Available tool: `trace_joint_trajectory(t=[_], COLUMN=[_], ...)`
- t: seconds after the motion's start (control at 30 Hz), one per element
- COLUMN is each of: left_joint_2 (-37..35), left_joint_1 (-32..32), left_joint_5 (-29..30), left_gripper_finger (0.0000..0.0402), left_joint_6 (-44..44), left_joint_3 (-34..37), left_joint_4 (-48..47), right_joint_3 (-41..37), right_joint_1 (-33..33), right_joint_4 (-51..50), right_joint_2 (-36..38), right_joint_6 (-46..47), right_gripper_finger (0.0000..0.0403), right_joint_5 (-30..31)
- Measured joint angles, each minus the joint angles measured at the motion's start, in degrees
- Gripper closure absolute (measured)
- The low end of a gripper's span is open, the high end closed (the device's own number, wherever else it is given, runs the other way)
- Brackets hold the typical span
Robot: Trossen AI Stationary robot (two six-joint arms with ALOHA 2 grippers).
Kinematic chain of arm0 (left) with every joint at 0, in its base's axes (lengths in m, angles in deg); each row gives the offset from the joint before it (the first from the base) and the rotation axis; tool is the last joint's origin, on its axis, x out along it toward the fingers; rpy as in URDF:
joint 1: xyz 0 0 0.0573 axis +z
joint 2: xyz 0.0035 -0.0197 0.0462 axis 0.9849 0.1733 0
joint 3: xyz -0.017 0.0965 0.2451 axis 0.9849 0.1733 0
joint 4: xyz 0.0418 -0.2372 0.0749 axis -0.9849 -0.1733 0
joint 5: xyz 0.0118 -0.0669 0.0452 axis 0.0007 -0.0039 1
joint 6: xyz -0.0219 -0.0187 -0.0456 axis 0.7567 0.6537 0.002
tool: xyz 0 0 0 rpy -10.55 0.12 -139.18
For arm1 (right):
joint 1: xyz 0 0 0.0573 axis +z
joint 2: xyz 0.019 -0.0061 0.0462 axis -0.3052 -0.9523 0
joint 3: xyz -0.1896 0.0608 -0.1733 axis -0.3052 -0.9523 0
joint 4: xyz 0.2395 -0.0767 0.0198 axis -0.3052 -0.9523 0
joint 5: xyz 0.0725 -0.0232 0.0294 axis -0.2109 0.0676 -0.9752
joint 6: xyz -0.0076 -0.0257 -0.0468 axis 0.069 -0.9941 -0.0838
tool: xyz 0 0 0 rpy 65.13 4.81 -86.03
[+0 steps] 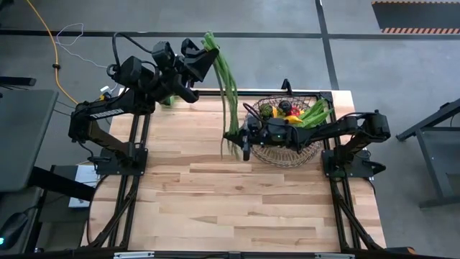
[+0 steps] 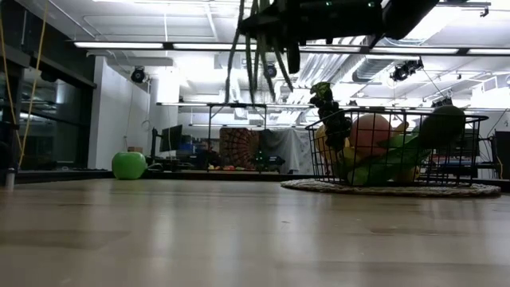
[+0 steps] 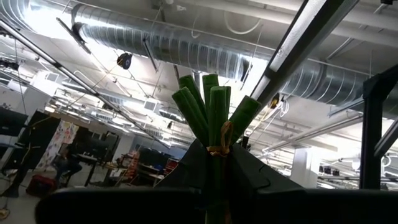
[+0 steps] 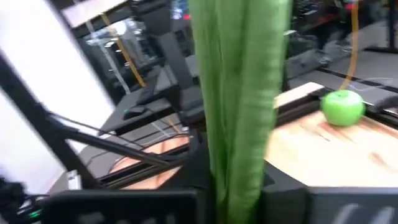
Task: Build produce basket
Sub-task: Put the green string beans into the wire basket
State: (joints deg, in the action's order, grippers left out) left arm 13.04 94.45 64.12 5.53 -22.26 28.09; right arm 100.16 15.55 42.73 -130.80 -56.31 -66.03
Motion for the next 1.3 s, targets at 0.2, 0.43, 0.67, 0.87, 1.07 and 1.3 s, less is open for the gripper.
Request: trace_joint_trajectory(t=[0.2, 0.43, 0.67, 0.87, 1.07, 1.3], left_joint_2=[0.0, 0.0, 0.0, 0.0, 0.0, 0.0], left_joint_1=[0.0, 0.0, -0.01, -0.02, -0.04, -0.04], left_joint_5=[0.03, 0.18, 0.17, 0.15, -0.81, -1.43], left_gripper_finger=[0.0382, 0.0382, 0.0382, 0.0382, 0.0382, 0.0382], left_joint_6=[0.0, 0.0, 0.49, 1.18, 2.25, 3.49], left_joint_3=[0.0, 0.0, 0.0, 0.0, 0.0, 0.0], left_joint_4=[0.0, -0.02, -0.02, 0.3, 1.23, 1.81], right_joint_3=[0.0, 0.0, 0.0, 0.0, 0.02, 0.02], right_joint_1=[0.02, -0.39, -0.42, -0.42, -0.42, -0.44], right_joint_4=[1.52, 1.42, 1.36, 0.28, -0.73, -0.7], right_joint_2=[0.03, 0.04, 0.04, 0.04, 0.07, 0.07], right_joint_6=[-1.16, 1.36, 1.37, 1.36, -0.11, -0.17], right_gripper_finger=[0.0351, 0.0291, 0.0206, 0.012, 0.0094, 0.0095], right_joint_5=[-2.09, -2.2, -1.71, 1.62, 5.03, 5.04])
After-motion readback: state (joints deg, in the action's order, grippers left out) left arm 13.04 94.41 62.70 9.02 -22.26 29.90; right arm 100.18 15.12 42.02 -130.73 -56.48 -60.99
